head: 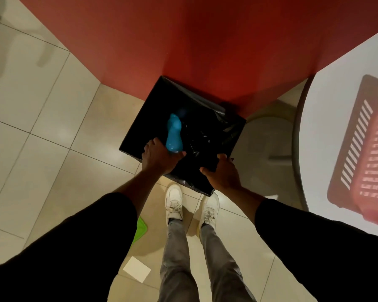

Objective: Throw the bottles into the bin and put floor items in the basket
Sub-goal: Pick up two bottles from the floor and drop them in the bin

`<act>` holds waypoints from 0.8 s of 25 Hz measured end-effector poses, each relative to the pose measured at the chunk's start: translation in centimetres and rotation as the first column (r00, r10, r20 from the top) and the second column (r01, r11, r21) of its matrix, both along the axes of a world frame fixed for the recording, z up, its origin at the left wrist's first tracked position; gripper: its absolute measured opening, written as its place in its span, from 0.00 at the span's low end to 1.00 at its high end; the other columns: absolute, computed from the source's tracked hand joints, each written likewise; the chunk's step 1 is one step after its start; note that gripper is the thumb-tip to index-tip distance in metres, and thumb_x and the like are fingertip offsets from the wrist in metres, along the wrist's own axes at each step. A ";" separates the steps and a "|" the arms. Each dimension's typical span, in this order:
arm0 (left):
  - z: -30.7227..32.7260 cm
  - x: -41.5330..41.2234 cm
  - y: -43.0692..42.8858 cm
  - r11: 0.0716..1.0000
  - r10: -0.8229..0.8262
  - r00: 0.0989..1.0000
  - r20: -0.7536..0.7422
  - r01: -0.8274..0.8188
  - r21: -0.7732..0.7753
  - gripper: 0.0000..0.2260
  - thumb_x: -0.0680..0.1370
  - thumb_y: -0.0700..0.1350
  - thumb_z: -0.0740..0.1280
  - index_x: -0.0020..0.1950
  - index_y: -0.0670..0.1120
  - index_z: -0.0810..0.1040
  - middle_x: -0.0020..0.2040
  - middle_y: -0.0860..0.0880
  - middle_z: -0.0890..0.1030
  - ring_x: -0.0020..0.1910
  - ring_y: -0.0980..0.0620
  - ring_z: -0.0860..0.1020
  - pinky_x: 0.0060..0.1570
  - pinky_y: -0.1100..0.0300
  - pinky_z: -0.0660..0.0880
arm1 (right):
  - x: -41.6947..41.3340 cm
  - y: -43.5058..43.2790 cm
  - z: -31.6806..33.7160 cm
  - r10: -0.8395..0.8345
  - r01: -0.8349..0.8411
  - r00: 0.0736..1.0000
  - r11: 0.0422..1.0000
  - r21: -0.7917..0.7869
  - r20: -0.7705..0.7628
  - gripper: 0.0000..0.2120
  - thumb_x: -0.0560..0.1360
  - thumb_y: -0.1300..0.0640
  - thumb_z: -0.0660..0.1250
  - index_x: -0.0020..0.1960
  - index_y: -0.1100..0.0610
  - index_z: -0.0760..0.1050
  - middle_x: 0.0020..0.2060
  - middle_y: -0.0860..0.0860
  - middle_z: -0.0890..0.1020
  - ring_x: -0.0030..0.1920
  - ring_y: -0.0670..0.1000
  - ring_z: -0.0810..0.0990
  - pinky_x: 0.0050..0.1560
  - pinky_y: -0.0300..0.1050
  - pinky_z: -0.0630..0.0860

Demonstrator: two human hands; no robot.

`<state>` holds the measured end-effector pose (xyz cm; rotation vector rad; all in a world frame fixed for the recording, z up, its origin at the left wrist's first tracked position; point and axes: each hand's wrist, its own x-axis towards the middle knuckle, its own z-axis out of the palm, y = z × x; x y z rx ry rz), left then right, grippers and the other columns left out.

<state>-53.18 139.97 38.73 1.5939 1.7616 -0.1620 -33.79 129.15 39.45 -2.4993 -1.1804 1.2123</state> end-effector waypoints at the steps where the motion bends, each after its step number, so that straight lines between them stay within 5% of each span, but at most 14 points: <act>1: 0.7 -0.5 -1.0 0.998 -0.049 0.999 -0.004 0.049 0.034 0.48 0.70 0.66 0.78 0.79 0.40 0.65 0.75 0.40 0.72 0.75 0.38 0.70 0.72 0.40 0.71 | 0.0 -0.6 0.6 0.005 -0.005 1.000 1.000 0.012 -0.011 0.39 0.72 0.39 0.75 0.73 0.59 0.67 0.66 0.59 0.77 0.65 0.60 0.78 0.58 0.52 0.79; 5: 4.4 -3.2 -3.8 0.954 -0.269 0.963 -0.003 0.267 0.134 0.50 0.69 0.67 0.77 0.82 0.42 0.62 0.80 0.41 0.67 0.81 0.39 0.62 0.77 0.41 0.66 | -0.2 -2.0 4.3 0.050 -0.049 0.998 0.998 0.034 -0.036 0.41 0.74 0.36 0.72 0.77 0.59 0.64 0.69 0.57 0.76 0.69 0.59 0.76 0.65 0.54 0.77; 9: 8.6 -5.1 -6.1 0.870 -0.465 0.883 -0.066 0.470 0.150 0.55 0.72 0.70 0.72 0.87 0.43 0.51 0.87 0.43 0.52 0.86 0.42 0.47 0.84 0.48 0.51 | -0.8 -3.2 9.2 0.197 -0.199 0.980 0.976 0.094 0.031 0.42 0.75 0.34 0.69 0.79 0.57 0.61 0.72 0.56 0.73 0.72 0.58 0.72 0.70 0.54 0.73; 16: 15.8 -5.7 -6.8 0.684 -0.684 0.718 -0.124 0.692 0.232 0.54 0.73 0.71 0.67 0.86 0.40 0.50 0.87 0.42 0.49 0.86 0.44 0.44 0.83 0.53 0.43 | -2.3 -6.1 17.3 0.273 -0.336 0.931 0.901 0.274 0.243 0.38 0.76 0.35 0.64 0.73 0.64 0.69 0.64 0.60 0.79 0.64 0.61 0.80 0.61 0.54 0.78; 20: 18.6 -5.1 -6.9 0.566 -0.788 0.596 -0.158 0.801 0.196 0.53 0.76 0.72 0.65 0.86 0.39 0.51 0.87 0.40 0.50 0.86 0.42 0.44 0.84 0.51 0.41 | -3.4 -8.4 20.2 0.227 -0.262 0.955 0.947 0.185 0.189 0.40 0.78 0.33 0.58 0.79 0.59 0.60 0.75 0.58 0.69 0.75 0.59 0.68 0.73 0.53 0.69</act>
